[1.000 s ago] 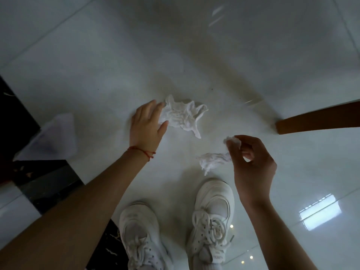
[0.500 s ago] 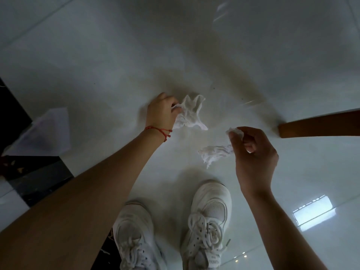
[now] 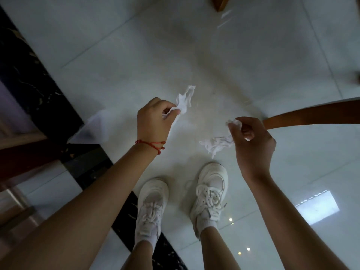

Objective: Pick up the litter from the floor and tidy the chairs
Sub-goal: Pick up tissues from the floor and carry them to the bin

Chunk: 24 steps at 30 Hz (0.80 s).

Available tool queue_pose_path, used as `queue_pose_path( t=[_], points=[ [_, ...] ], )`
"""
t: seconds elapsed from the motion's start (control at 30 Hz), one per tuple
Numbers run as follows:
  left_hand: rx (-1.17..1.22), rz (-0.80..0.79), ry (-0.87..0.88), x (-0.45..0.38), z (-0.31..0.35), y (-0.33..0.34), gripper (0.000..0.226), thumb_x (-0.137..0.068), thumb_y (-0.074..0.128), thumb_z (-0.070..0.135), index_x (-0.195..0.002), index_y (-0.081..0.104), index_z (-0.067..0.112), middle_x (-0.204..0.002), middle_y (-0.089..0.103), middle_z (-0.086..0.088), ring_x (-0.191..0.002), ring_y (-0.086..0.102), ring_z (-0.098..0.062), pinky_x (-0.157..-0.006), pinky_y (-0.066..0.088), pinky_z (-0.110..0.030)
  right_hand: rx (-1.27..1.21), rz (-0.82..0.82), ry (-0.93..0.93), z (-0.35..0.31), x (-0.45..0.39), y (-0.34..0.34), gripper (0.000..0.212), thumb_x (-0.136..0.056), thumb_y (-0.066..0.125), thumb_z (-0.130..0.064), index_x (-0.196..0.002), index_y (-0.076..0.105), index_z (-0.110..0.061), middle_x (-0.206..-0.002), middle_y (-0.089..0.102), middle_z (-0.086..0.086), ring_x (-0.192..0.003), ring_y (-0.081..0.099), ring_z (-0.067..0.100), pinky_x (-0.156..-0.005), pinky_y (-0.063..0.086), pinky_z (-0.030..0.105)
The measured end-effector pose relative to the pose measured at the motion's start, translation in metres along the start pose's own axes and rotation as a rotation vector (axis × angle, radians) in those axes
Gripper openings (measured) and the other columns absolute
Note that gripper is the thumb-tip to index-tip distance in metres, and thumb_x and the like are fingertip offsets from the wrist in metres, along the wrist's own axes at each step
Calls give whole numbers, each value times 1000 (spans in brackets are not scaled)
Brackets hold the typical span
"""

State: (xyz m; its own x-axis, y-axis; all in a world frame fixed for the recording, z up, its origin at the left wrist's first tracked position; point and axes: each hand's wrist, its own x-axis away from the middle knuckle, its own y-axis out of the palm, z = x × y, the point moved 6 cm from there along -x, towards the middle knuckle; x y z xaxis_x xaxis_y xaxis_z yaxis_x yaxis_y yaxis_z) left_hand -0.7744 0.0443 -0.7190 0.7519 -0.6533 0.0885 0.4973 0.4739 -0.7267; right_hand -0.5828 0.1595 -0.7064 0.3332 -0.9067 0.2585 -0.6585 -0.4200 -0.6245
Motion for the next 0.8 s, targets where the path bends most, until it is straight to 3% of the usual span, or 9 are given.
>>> queue_pose_path(
  t=[0.33, 0.47, 0.63, 0.8],
  points=[
    [-4, 20, 128, 12, 101, -152, 8, -67, 75, -2, -66, 67, -2, -62, 62, -19, -52, 58, -27, -51, 38, -24, -7, 10, -77, -129, 46, -78, 3, -83, 66, -20, -84, 63, -18, -72, 61, -7, -65, 58, 2, -61, 40, 2],
    [-52, 1, 203, 17, 144, -216, 10, -67, 77, 0, -67, 67, -3, -64, 62, -18, -53, 60, -27, -50, 45, -35, 10, 20, -90, -181, 74, -118, 4, -84, 65, -20, -87, 63, -18, -75, 61, -6, -67, 57, 1, -62, 39, -1],
    [-70, -18, 300, 28, 201, -290, 11, -65, 77, -2, -66, 66, -5, -61, 60, -19, -52, 59, -29, -47, 52, -37, 35, 58, -95, -241, 113, -174, 8, -84, 64, -21, -90, 63, -16, -76, 60, -6, -66, 56, -3, -62, 36, -3],
    [-81, -24, 366, 50, 257, -350, 12, -64, 79, -3, -66, 67, -4, -61, 60, -19, -52, 60, -28, -46, 52, -36, 96, 115, -130, -292, 158, -232, 11, -85, 63, -19, -94, 63, -12, -79, 58, -7, -65, 53, 4, -62, 37, 5]
  ],
)
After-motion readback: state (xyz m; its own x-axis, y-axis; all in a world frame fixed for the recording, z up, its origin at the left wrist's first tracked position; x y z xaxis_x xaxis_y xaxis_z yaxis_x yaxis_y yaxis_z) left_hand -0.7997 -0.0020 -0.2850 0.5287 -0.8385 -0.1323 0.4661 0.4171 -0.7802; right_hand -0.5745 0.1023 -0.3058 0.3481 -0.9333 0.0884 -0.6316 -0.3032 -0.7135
